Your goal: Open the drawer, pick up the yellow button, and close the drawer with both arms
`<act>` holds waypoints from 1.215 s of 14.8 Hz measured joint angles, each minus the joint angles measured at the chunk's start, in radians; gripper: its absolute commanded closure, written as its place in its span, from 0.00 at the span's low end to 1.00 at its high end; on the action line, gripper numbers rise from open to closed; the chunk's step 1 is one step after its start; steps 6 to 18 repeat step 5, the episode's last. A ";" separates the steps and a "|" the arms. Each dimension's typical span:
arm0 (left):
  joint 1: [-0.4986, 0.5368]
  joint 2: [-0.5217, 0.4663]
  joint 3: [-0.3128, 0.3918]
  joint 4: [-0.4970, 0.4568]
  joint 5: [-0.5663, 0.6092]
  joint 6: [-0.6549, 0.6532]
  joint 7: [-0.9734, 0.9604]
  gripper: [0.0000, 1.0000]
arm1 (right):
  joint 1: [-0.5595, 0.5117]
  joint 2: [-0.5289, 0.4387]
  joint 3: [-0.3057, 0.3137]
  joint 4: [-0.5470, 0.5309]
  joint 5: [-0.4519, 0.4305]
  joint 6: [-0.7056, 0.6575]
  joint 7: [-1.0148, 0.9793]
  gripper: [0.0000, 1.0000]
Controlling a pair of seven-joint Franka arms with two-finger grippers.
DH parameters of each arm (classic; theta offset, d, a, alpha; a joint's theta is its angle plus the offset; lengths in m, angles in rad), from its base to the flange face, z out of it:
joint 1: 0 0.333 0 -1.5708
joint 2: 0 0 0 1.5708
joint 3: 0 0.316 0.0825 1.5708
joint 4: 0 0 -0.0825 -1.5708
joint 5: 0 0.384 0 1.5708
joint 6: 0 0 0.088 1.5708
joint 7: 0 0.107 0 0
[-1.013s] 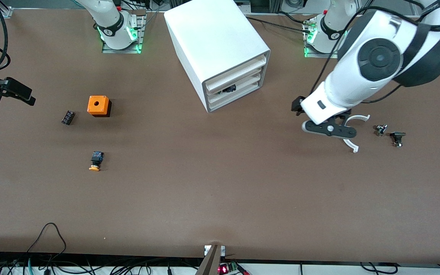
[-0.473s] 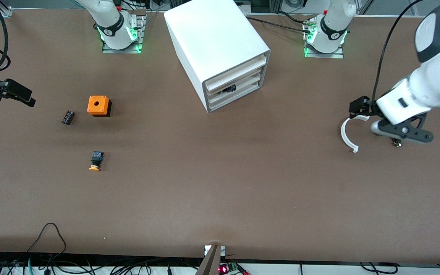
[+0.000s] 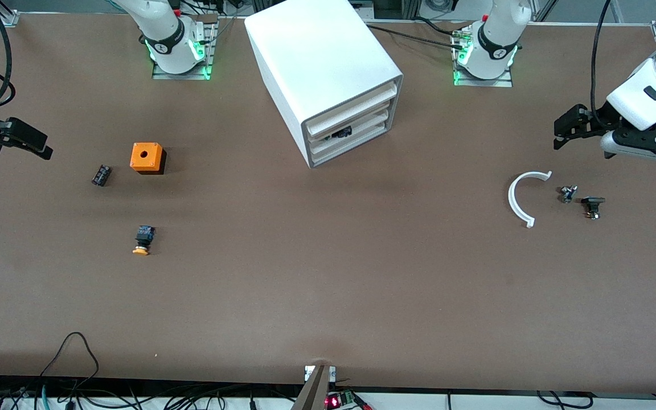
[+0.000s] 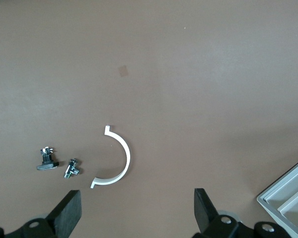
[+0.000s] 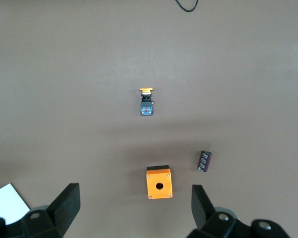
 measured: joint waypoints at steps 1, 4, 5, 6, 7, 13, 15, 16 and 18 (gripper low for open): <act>0.000 0.001 0.000 -0.004 0.000 -0.014 0.000 0.00 | 0.000 0.000 0.000 0.000 0.000 0.000 0.000 0.01; -0.002 0.010 0.000 -0.010 0.000 -0.026 0.001 0.00 | 0.000 0.000 0.000 0.000 0.000 0.000 0.000 0.01; -0.003 0.013 0.000 -0.010 0.000 -0.026 0.001 0.00 | 0.000 0.000 0.000 0.000 0.000 0.000 0.000 0.01; -0.003 0.013 0.000 -0.010 0.000 -0.026 0.001 0.00 | 0.000 0.000 0.000 0.000 0.000 0.000 0.000 0.01; -0.003 0.013 0.000 -0.010 0.000 -0.026 0.001 0.00 | 0.000 0.000 0.000 0.000 0.000 0.000 0.000 0.01; -0.003 0.013 0.000 -0.010 0.000 -0.026 0.001 0.00 | 0.000 0.000 0.000 0.000 0.000 0.000 0.000 0.01; -0.003 0.013 0.000 -0.010 0.000 -0.026 0.001 0.00 | 0.000 0.000 0.000 0.000 0.000 0.000 0.000 0.01; -0.003 0.013 0.000 -0.010 0.000 -0.026 0.001 0.00 | 0.000 0.000 0.000 0.000 0.000 0.000 0.000 0.01; -0.003 0.013 0.000 -0.010 0.000 -0.026 0.001 0.00 | 0.000 0.000 0.000 0.000 0.000 0.000 0.000 0.01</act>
